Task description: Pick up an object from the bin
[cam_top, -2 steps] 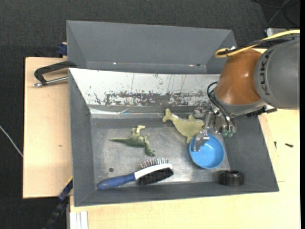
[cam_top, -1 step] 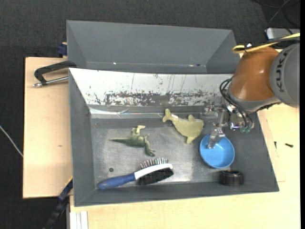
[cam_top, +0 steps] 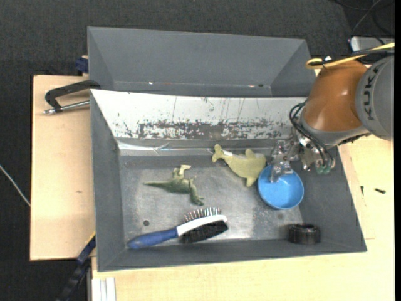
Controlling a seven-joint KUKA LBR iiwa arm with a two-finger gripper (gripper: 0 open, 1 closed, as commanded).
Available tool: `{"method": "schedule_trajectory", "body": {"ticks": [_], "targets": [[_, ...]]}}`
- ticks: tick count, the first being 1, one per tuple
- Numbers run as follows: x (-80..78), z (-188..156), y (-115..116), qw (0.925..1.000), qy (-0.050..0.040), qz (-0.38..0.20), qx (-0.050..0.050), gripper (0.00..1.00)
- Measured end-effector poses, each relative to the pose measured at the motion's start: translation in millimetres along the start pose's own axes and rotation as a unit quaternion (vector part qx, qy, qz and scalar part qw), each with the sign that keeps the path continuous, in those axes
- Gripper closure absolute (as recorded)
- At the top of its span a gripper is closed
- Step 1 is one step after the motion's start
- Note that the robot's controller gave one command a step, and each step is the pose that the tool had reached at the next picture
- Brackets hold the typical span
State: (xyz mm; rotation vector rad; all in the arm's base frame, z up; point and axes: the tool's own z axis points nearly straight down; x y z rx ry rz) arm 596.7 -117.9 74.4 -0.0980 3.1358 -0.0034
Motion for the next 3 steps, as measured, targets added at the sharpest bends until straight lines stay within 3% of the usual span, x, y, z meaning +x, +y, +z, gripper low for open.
{"method": "schedule_trajectory", "body": {"ticks": [1, 2, 3], "targets": [[-6.3, -144, 3, 1.0000, -0.0058, -0.004, 0.001, 1.00], [16.9, -83, 23, 0.9988, 0.0033, 0.048, -0.002, 1.00], [14.2, -214, 17, 0.9996, -0.0059, 0.028, 0.000, 1.00]]}}
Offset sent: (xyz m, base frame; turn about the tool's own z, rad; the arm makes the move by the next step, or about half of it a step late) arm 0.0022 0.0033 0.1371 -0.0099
